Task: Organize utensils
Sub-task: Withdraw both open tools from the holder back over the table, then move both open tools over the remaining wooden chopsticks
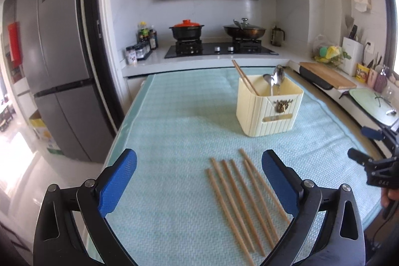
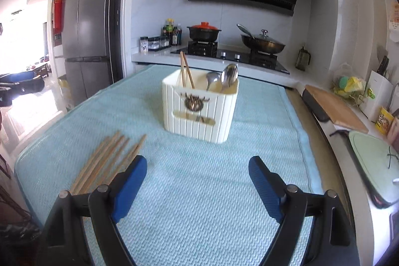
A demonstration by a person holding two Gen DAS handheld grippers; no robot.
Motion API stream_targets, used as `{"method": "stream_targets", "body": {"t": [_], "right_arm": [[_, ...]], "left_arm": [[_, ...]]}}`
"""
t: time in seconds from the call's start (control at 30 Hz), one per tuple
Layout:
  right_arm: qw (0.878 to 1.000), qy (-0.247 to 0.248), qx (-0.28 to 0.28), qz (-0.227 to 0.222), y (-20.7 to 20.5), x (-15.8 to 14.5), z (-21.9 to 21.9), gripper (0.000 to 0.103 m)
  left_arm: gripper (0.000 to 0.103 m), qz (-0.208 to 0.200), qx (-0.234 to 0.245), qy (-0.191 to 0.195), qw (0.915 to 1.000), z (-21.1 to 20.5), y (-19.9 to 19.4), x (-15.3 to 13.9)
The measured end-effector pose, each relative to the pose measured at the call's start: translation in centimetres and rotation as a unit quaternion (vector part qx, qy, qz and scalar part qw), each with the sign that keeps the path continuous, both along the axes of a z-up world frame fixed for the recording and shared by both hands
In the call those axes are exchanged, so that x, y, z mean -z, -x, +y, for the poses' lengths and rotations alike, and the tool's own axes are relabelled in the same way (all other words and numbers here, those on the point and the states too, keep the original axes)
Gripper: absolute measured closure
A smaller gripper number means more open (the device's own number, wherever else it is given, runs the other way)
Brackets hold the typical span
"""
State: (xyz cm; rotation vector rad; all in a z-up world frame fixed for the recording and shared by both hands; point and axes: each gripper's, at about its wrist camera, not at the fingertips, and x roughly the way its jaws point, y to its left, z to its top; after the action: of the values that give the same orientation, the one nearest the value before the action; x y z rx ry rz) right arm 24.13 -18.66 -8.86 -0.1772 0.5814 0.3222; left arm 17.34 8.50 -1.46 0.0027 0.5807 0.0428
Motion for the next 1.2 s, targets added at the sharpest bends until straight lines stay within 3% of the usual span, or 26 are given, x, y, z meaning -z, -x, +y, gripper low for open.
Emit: {"method": "stream_targets", "body": {"t": [0.17,1.2], "right_arm": [[1.000,0.012,0.002,0.016,1.7,2.0,0.1,0.018],[0.999,0.021,-0.010,0.025,3.7,3.3,2.6,0.017]], "left_arm": [[0.003,-0.001,-0.008,0.054,0.9985,0.6,1.0,0.7],[0.003,0.040,-0.026,0.070,0.9964,1.0,1.6,4.8]]}}
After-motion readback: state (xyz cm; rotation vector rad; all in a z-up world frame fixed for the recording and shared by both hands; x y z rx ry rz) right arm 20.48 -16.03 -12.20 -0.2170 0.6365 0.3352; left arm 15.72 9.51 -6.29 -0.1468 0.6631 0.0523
